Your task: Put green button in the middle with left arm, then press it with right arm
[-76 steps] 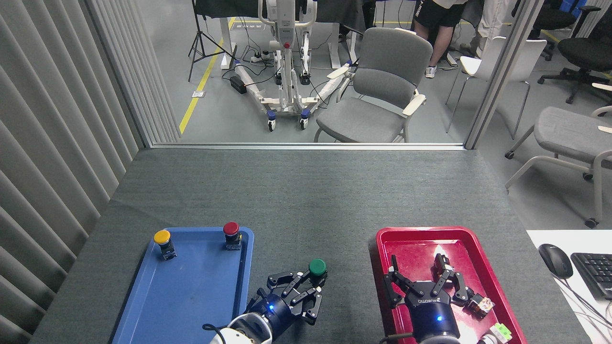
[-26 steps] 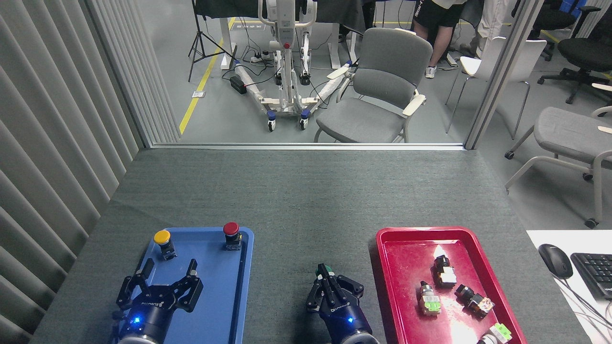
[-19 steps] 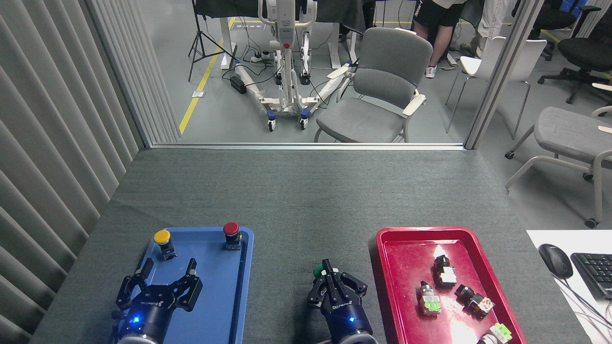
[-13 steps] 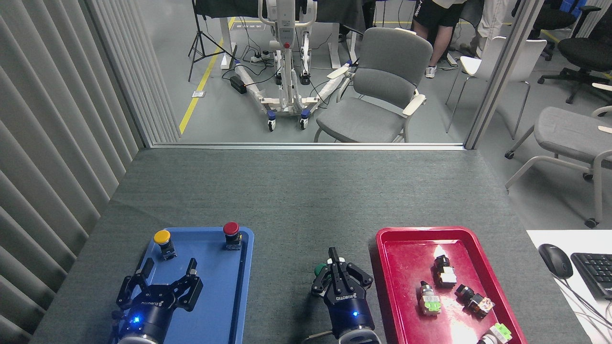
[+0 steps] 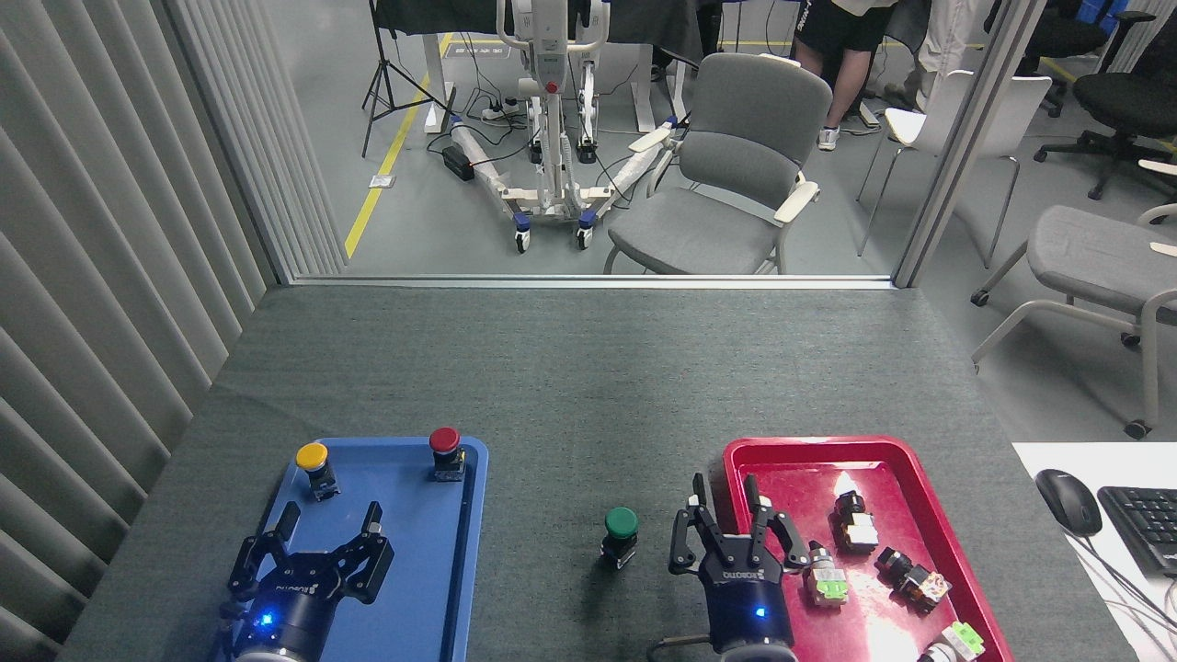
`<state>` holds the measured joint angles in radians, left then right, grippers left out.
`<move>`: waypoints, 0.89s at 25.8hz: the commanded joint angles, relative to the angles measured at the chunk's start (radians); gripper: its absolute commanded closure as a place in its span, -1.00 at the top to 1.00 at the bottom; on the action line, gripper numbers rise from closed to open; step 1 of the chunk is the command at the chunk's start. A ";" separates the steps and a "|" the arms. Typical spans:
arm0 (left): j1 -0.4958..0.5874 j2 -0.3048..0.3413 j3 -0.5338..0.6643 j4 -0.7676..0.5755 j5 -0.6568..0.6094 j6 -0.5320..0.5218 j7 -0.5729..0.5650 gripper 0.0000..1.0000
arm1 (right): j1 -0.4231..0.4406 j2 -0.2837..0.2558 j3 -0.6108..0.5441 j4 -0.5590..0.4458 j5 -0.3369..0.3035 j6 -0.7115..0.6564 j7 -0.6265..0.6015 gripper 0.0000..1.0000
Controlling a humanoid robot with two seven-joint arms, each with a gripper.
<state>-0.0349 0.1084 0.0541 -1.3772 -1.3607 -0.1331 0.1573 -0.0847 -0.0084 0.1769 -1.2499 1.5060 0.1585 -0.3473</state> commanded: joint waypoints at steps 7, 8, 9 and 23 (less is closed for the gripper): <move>0.000 0.001 -0.003 0.004 -0.003 -0.005 -0.004 1.00 | 0.099 -0.094 -0.048 -0.092 -0.147 -0.047 0.011 0.98; 0.000 0.001 -0.003 0.004 -0.003 -0.005 -0.004 1.00 | 0.106 -0.105 -0.056 -0.106 -0.155 -0.048 0.011 0.98; 0.000 0.002 -0.003 0.004 -0.003 -0.005 -0.004 1.00 | 0.108 -0.119 -0.060 -0.115 -0.155 -0.048 0.011 0.99; -0.022 -0.004 -0.008 0.026 -0.001 -0.005 -0.012 1.00 | 0.114 -0.157 -0.060 -0.204 -0.107 -0.122 0.228 1.00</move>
<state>-0.0436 0.1087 0.0509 -1.3572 -1.3635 -0.1377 0.1496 0.0275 -0.1500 0.1152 -1.4398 1.3926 0.0774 -0.1441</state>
